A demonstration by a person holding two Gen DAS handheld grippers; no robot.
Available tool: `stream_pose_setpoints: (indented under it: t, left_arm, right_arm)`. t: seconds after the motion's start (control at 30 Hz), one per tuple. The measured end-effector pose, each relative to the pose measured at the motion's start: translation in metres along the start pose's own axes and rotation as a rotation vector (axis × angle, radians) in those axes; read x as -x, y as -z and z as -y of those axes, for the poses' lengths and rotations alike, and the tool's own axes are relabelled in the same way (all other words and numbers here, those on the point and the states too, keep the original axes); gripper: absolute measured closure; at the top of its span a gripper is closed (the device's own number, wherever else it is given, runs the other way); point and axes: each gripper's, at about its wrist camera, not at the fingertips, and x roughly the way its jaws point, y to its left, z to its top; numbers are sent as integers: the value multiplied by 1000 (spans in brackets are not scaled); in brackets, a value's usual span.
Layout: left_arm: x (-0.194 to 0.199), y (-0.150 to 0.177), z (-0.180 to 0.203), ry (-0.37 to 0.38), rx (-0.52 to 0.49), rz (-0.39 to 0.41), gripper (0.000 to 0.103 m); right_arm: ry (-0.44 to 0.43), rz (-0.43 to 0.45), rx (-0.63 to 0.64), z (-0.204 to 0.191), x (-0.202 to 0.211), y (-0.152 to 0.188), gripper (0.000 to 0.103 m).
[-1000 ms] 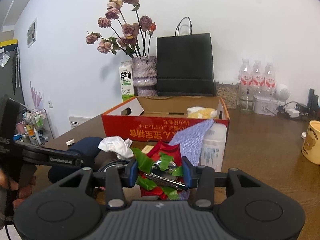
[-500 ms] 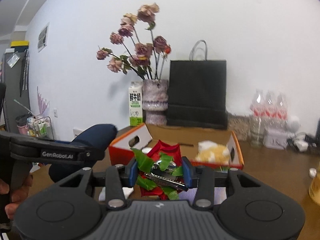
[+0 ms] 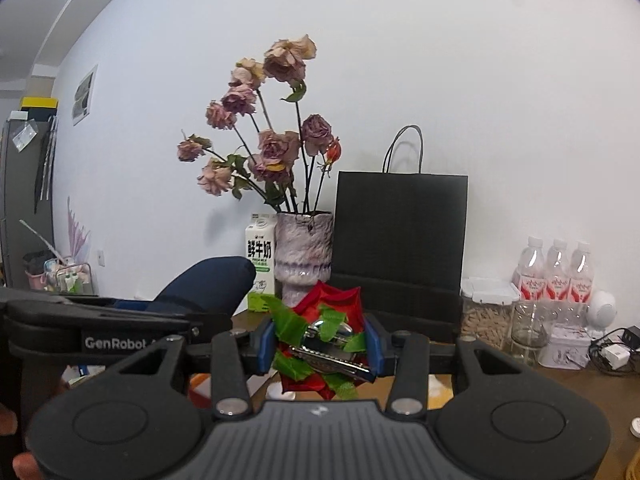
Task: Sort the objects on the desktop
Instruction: 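Carry the brooch and navy case into the red box and release both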
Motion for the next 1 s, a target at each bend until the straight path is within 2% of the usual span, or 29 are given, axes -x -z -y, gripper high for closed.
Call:
stream_pose_setpoints:
  t: [0.3, 0.4, 0.53, 0.77, 1.0]
  left_arm:
    - [-58, -16, -3, -45, 41, 16, 38]
    - [-81, -13, -6, -64, 47, -10, 38]
    - [-108, 1, -6, -108, 4, -69, 38]
    - [-136, 24, -7, -114, -35, -174, 38]
    - [-140, 32, -7, -131, -50, -187, 38]
  right_arm:
    - [30, -7, -94, 27, -59, -8, 61]
    - [32, -38, -135, 36, -82, -1, 61]
    - [44, -117, -145, 41, -109, 16, 61]
    - [65, -180, -136, 42, -122, 33, 62]
    - [93, -207, -129, 42, -124, 37, 61]
